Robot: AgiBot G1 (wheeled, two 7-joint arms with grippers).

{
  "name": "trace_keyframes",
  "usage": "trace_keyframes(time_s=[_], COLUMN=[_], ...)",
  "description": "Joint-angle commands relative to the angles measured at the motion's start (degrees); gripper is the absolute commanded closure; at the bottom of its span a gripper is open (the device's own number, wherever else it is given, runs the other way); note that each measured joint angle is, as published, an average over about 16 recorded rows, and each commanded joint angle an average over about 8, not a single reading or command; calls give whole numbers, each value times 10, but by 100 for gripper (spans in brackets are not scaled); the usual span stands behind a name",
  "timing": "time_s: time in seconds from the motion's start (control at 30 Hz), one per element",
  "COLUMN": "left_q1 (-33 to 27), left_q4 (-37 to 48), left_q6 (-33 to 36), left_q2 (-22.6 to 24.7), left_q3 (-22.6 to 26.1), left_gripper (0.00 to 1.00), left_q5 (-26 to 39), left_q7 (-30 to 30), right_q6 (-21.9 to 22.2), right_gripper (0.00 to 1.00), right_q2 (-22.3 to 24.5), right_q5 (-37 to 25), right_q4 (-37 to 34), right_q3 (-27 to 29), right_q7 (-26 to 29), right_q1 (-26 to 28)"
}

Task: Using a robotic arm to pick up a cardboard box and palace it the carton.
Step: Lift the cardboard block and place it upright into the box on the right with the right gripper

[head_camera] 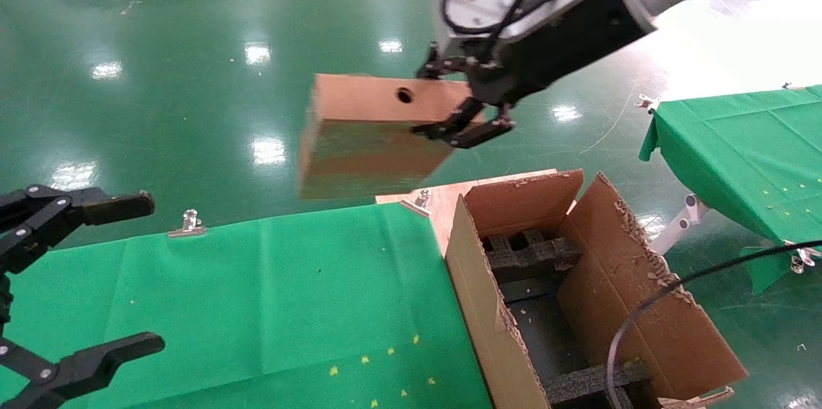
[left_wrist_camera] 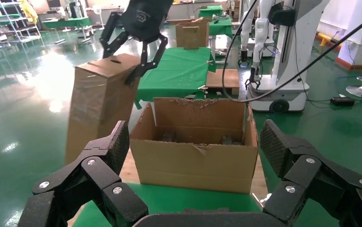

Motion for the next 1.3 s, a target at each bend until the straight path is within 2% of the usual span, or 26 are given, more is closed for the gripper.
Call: trace_keyframes(time_s=[0.03, 0.37, 0.8, 1.03, 1.3], left_q1=[0, 0, 0, 0, 0], left_q4=[0, 0, 0, 0, 0], left_q6=[0, 0, 0, 0, 0], left_q2=[0, 0, 0, 0, 0], left_q3=[0, 0, 0, 0, 0], left_gripper=[0, 0, 0, 0, 0], left_q5=[0, 0, 0, 0, 0], left_q7=[0, 0, 0, 0, 0], right_q6=[-1, -2, 2, 6, 14], right_gripper=[100, 100, 100, 100, 100], right_q2=[8, 111, 260, 292, 293], right_q5=[11, 4, -6, -2, -1], right_q4=[-8, 37, 175, 218, 220], right_q3=[-14, -136, -288, -332, -336], right_q7=[-5, 30, 134, 160, 168], right_q1=[15, 86, 144, 157, 155])
